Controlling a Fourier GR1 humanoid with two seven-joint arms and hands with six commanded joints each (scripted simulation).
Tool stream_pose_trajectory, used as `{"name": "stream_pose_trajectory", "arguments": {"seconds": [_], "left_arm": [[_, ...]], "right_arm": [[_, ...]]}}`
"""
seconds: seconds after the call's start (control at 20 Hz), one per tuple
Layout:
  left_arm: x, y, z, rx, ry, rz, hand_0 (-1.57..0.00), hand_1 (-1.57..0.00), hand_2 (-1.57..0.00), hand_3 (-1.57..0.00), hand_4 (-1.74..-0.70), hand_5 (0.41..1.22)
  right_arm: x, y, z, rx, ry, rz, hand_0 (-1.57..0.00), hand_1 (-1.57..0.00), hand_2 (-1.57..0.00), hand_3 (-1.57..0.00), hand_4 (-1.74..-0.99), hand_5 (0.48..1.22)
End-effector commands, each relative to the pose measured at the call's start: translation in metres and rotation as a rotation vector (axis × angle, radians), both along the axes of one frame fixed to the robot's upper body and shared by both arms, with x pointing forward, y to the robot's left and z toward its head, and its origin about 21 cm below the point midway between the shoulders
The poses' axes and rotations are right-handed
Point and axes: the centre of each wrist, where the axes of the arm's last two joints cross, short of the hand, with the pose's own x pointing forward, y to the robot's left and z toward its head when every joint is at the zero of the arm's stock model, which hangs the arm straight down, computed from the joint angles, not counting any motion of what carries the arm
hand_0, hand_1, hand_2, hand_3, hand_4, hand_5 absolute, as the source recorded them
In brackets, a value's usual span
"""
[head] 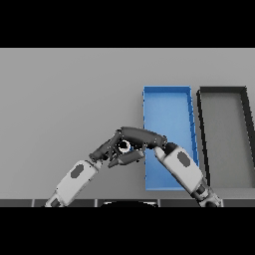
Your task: Pick up the blue pipe and place it into the blue bin.
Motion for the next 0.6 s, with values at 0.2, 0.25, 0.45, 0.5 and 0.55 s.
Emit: {"name": "stream_pose_trajectory", "arguments": {"seconds": [0.2,0.25,0.45,0.5,0.55], "left_arm": [[0.005,0.004,0.001,0.057,-0.035,-0.006,-1.43,-1.22,-1.35,-0.53,-1.64,1.219],[0.004,0.004,0.001,0.072,-0.05,-0.017,-1.41,-1.19,-1.24,-0.52,-1.54,1.219],[0.009,0.008,0.0,0.115,-0.053,-0.083,-0.63,-0.51,-0.52,-0.21,-1.18,1.213],[0.008,0.012,0.001,0.127,-0.058,-0.086,-0.5,-0.41,-0.42,-0.17,-1.11,1.184],[0.008,0.01,0.002,0.143,-0.065,-0.079,-0.4,-0.33,-0.33,-0.14,-1.05,1.118]], "right_arm": [[0.001,0.0,-0.003,0.021,0.022,0.023,-1.53,-1.53,-1.53,-1.52,-1.474,1.166],[-0.001,0.001,-0.004,0.022,0.024,0.025,-1.54,-1.54,-1.54,-1.53,-1.477,1.177],[-0.006,0.001,-0.001,0.006,0.01,0.01,-1.56,-1.56,-1.56,-1.55,-1.481,1.203],[-0.006,0.002,-0.002,0.019,0.012,0.016,-1.56,-1.56,-1.56,-1.56,-1.482,1.206],[-0.005,0.002,-0.002,0.032,0.011,0.013,-1.56,-1.56,-1.56,-1.56,-1.483,1.209]]}}
